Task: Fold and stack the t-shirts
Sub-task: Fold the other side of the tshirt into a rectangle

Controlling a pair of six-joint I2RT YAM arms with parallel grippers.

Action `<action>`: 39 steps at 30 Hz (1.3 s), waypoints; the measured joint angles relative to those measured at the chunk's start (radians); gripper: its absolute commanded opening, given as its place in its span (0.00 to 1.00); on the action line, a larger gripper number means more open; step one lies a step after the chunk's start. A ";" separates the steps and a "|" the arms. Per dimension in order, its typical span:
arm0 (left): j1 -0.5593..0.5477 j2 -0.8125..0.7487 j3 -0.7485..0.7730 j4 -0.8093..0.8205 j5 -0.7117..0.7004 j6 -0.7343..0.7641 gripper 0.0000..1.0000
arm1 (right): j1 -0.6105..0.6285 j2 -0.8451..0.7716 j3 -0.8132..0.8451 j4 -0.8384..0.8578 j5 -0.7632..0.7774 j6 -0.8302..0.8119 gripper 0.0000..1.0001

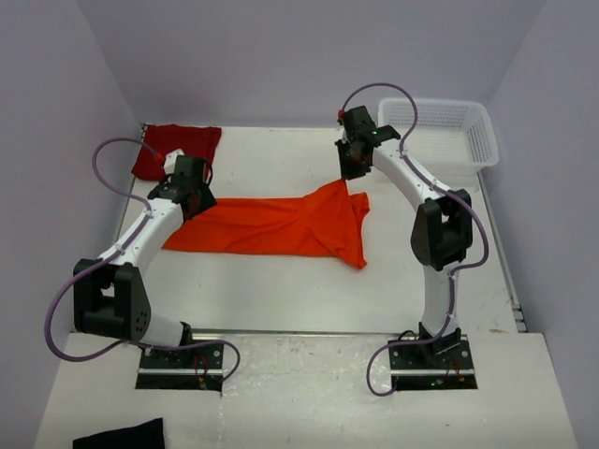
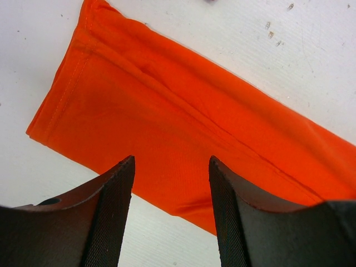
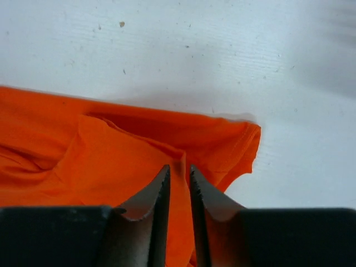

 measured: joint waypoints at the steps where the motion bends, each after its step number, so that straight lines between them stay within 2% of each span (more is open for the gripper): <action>1: 0.000 0.000 0.000 0.000 0.000 0.000 0.57 | 0.000 0.015 0.018 0.001 0.001 -0.002 0.42; 2: 0.000 0.000 0.000 0.000 0.000 0.002 0.57 | -0.001 0.028 0.028 0.001 0.002 -0.005 0.46; 4: 0.000 0.000 0.000 0.000 0.000 0.006 0.57 | -0.002 0.047 0.029 0.002 0.008 -0.016 0.50; 8: -0.019 -0.005 -0.007 0.003 0.010 0.011 0.57 | -0.005 0.048 -0.002 0.018 0.040 -0.011 0.51; 10: -0.050 -0.021 -0.021 0.021 0.038 0.023 0.57 | -0.005 0.005 -0.085 0.054 0.058 0.005 0.50; 17: -0.255 -0.070 -0.051 0.208 0.301 0.064 0.55 | 0.046 -0.405 -0.573 0.130 0.060 0.123 0.47; 23: -0.392 0.082 -0.045 0.364 0.454 0.066 0.53 | 0.113 -0.660 -0.815 0.242 -0.026 0.188 0.42; 29: -0.426 0.273 -0.008 0.395 0.494 0.066 0.53 | 0.108 -0.681 -0.997 0.302 -0.075 0.233 0.40; 39: -0.432 0.332 0.021 0.430 0.497 0.067 0.53 | 0.108 -0.673 -1.080 0.372 -0.116 0.259 0.36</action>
